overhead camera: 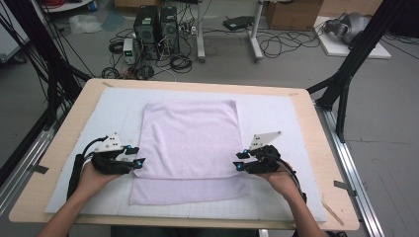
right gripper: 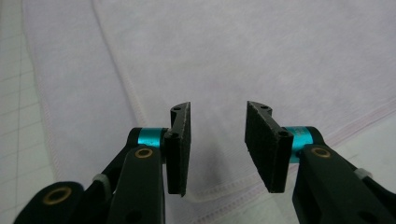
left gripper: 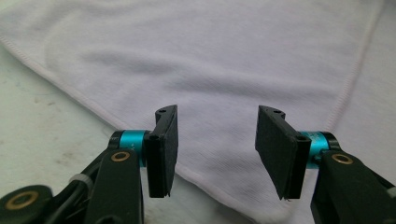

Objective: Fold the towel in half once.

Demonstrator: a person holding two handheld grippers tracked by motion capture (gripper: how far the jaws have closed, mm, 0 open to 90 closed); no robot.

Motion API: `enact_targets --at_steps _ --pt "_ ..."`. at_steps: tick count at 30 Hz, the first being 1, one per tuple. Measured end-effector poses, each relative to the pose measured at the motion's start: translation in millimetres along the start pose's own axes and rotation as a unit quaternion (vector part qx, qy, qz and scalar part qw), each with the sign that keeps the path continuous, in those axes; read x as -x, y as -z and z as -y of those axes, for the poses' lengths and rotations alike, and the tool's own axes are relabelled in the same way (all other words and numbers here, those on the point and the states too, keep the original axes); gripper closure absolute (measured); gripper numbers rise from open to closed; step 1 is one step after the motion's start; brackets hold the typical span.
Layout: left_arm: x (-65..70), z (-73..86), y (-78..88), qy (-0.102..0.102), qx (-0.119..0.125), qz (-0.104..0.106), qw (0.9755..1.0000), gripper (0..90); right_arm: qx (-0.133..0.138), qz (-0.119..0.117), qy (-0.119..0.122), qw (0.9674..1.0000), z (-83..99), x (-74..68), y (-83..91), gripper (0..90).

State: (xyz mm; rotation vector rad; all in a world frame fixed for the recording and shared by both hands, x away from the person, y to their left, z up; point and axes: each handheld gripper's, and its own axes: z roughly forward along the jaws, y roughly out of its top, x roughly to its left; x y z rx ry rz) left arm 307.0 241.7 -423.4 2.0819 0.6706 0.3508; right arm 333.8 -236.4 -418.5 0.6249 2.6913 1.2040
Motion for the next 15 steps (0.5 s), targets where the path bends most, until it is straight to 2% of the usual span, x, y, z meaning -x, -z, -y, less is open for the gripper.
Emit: enact_targets --at_steps 2,4,8,11,12,15 --pt "5.9 1.8 2.9 -0.007 -0.001 0.009 0.9999 49.7 0.002 -0.007 -0.001 1.0 6.0 -1.6 -3.0 61.1" --pt "10.1 5.2 3.6 -0.007 -0.004 0.018 0.9998 50.6 -0.013 -0.017 -0.009 0.9997 9.5 -2.4 -7.4 60.8" --pt "16.0 13.5 -1.9 -0.008 -0.023 0.037 0.999 54.6 -0.031 -0.022 -0.004 0.9993 12.4 -4.3 -15.7 62.5" --pt "20.4 19.7 -9.7 -0.02 -0.045 0.046 0.9977 66.3 -0.021 -0.024 -0.01 0.9994 16.0 -2.1 -15.9 74.4" --pt "21.6 20.6 -10.5 -0.028 -0.041 0.039 0.998 69.7 -0.019 -0.028 -0.016 0.9993 17.2 -0.5 -15.3 78.8" --pt "21.0 19.1 -9.6 -0.026 -0.043 0.036 0.9981 82.4 -0.012 -0.042 -0.023 0.9988 19.0 2.5 -15.4 86.7"
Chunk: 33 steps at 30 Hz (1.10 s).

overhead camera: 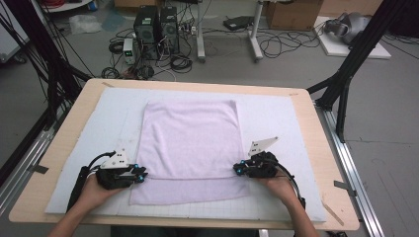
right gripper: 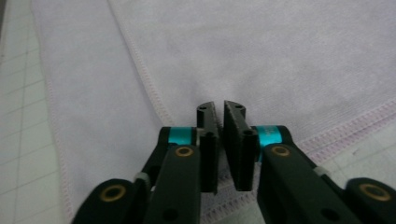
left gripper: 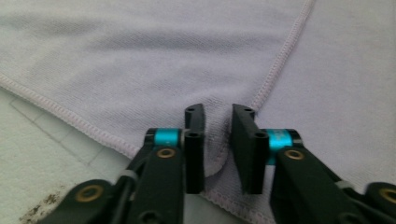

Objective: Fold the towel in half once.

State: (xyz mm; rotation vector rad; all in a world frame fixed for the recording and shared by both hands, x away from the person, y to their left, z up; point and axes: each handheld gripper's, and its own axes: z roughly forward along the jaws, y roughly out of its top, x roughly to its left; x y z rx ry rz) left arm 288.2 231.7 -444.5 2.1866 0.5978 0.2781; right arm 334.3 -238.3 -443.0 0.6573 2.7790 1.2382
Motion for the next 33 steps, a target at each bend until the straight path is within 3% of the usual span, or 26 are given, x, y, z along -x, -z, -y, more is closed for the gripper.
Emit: enact_targets --at_steps 3,10,14,18,22,24,25,27,31,33 --pt "-0.4 -1.7 1.2 0.0 0.002 -0.001 1.0 86.0 0.004 0.001 0.004 1.0 -1.6 -0.5 2.0 87.6" --pt "3.3 -17.3 20.2 0.0 0.038 -0.003 0.9993 86.3 0.042 0.007 0.002 0.9991 -5.6 2.1 23.3 87.8" --pt "14.6 -27.1 35.0 -0.011 0.055 -0.003 0.9984 86.3 0.066 0.016 0.015 0.9976 -11.9 -5.3 41.2 87.8" --pt "33.5 -25.4 47.0 -0.022 0.057 -0.001 0.9981 86.3 0.07 0.014 0.032 0.9969 -10.4 -20.8 56.8 87.8" --pt "49.8 -14.9 53.8 -0.022 0.047 0.013 0.9986 86.3 0.062 0.002 0.054 0.9966 -1.8 -44.2 63.3 87.8" --pt "56.6 -7.3 51.9 -0.031 0.031 0.027 0.9987 85.6 0.057 -0.018 0.056 0.9966 5.6 -52.3 62.0 85.0" --pt "58.2 -3.6 49.3 -0.033 0.024 0.032 0.9986 82.5 0.051 -0.024 0.055 0.9969 9.5 -53.1 59.9 76.9" --pt "57.0 1.6 43.1 -0.026 0.009 0.029 0.9992 67.8 0.041 -0.024 0.042 0.9979 15.3 -50.6 55.5 74.3" --pt "51.9 6.8 32.1 -0.018 -0.006 0.035 0.9992 65.1 0.031 -0.029 0.04 0.9983 13.6 -44.8 41.0 69.6" --pt "52.5 8.8 28.6 -0.022 -0.014 0.038 0.9989 66.4 0.016 -0.03 0.05 0.9981 11.0 -44.4 33.0 67.3"
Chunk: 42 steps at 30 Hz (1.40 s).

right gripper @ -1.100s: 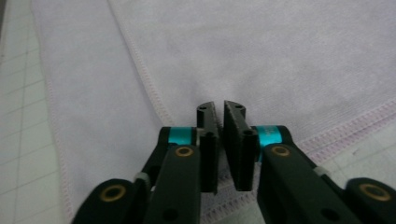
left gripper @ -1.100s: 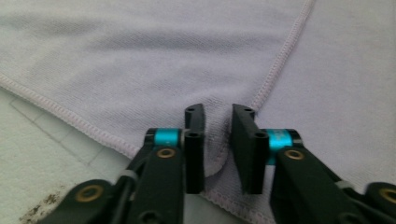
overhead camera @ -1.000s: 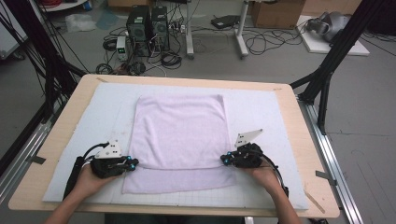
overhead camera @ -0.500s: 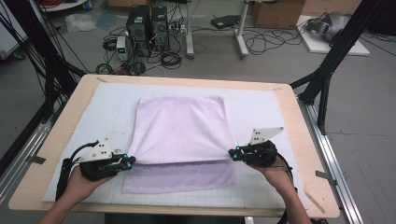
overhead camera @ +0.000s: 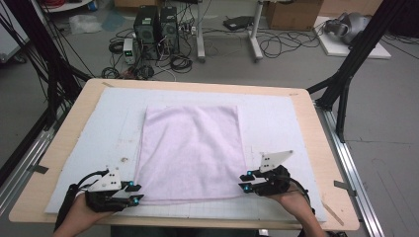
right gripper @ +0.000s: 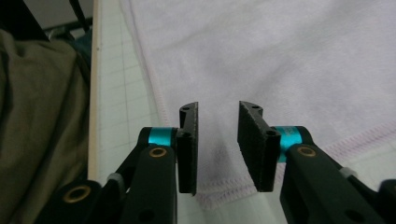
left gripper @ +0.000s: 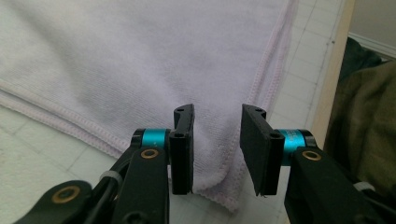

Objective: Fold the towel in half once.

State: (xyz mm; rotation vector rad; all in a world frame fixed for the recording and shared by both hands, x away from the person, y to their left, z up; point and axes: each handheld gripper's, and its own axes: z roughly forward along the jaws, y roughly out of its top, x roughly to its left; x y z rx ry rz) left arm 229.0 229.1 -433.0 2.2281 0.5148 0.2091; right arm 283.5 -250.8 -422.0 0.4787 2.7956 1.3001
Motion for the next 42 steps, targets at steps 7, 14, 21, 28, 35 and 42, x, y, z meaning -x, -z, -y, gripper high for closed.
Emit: enact_targets --at_steps 7,14,21,28,35,42 --pt "1.9 5.8 -5.9 -0.013 -0.009 -0.004 0.9999 85.4 -0.024 -0.013 -0.011 0.9996 11.3 7.6 -17.0 72.2" --pt "6.9 5.6 6.7 -0.016 0.005 0.004 0.9998 84.5 -0.017 -0.039 -0.013 0.999 12.6 4.8 -11.5 83.8" --pt "7.1 8.8 -1.9 -0.014 -0.012 0.007 0.9998 56.5 0.002 -0.035 -0.006 0.9994 9.4 6.0 -6.0 64.3" --pt "8.2 10.0 -3.3 -0.025 -0.01 -0.012 0.9996 66.3 -0.025 -0.017 0.034 0.999 17.0 -1.5 -12.7 56.5" --pt "4.5 8.7 -2.5 -0.026 -0.014 -0.022 0.9993 84.8 -0.027 -0.019 0.03 0.999 16.8 -3.9 -13.6 84.4" --pt "1.2 8.7 6.3 -0.02 -0.005 -0.021 0.9996 85.7 -0.018 -0.041 0.017 0.9988 16.2 -5.1 -11.6 88.3"
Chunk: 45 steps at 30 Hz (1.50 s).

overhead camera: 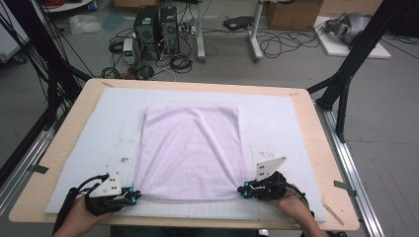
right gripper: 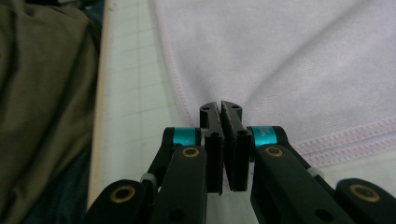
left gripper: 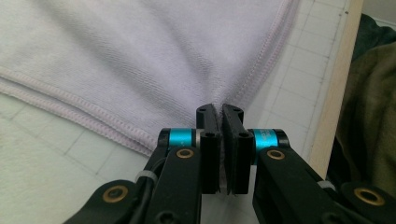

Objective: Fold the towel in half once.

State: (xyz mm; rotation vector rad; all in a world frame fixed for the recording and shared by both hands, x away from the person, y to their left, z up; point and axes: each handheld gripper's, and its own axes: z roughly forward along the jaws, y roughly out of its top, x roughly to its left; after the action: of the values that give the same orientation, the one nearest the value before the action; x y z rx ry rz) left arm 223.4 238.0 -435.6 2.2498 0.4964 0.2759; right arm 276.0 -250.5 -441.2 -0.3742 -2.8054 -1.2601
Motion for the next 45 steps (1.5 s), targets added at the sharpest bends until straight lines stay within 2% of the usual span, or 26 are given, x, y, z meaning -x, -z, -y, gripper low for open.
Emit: enact_targets --at_steps 6,11,13,14,16,18,21,25,31,34,37,39,41,45 --pt "-1.6 0.7 14.5 0.003 0.007 -0.009 0.9999 85.7 0.018 -0.021 0.008 0.9996 -6.9 -14.3 -0.9 88.3" --pt "1.8 5.8 21.4 0.007 0.008 0.002 0.9999 85.7 0.022 -0.032 0.015 0.9991 -7.3 -26.7 -0.2 88.1" --pt "3.6 7.7 18.8 0.006 0.002 0.007 1.0 85.2 0.02 -0.035 0.003 0.9992 -5.4 -26.0 -1.3 83.8" --pt "3.2 8.2 18.3 0.006 0.002 0.009 0.9999 83.7 0.026 -0.046 -0.006 0.9986 -4.8 -23.8 -1.2 75.4" --pt "0.4 8.1 19.1 0.016 0.007 0.018 0.9997 73.4 0.037 -0.041 -0.016 0.9983 -6.5 -20.5 2.9 69.3" --pt "-3.2 6.9 21.9 0.02 0.015 0.016 0.9996 67.2 0.043 -0.022 -0.016 0.9987 -9.7 -17.6 8.5 61.0" --pt "-11.8 2.7 24.6 0.028 0.028 0.003 0.9992 62.2 0.042 0.013 -0.023 0.9988 -14.2 -8.7 14.5 59.8" --pt "-27.7 -3.5 20.9 0.045 0.04 -0.006 0.9982 61.0 0.055 0.044 -0.041 0.9967 -19.9 11.7 17.0 59.3" --pt "-60.0 -22.3 6.5 0.059 0.058 -0.025 0.9963 59.9 0.047 0.089 -0.06 0.9931 -38.0 49.2 12.5 59.9" --pt "-81.8 -36.4 -4.4 0.069 0.063 -0.036 0.995 59.9 0.058 0.099 -0.061 0.9915 -49.4 69.8 8.7 60.9" --pt "-105.9 -51.9 -16.0 0.076 0.068 -0.053 0.9934 65.1 0.048 0.113 -0.059 0.9906 -63.5 90.9 7.2 61.5" --pt "-127.2 -60.4 -22.7 0.094 0.076 -0.057 0.991 70.1 0.048 0.12 -0.061 0.9898 -72.6 107.3 7.9 61.5" --pt "-148.3 -69.3 -28.7 0.1 0.079 -0.089 0.9879 72.2 0.041 0.132 -0.061 0.9886 -83.0 124.2 8.4 61.5" --pt "-191.1 -85.7 -39.8 0.122 0.075 -0.119 0.9826 73.6 0.042 0.16 -0.061 0.9843 -103.1 156.1 11.5 61.1"
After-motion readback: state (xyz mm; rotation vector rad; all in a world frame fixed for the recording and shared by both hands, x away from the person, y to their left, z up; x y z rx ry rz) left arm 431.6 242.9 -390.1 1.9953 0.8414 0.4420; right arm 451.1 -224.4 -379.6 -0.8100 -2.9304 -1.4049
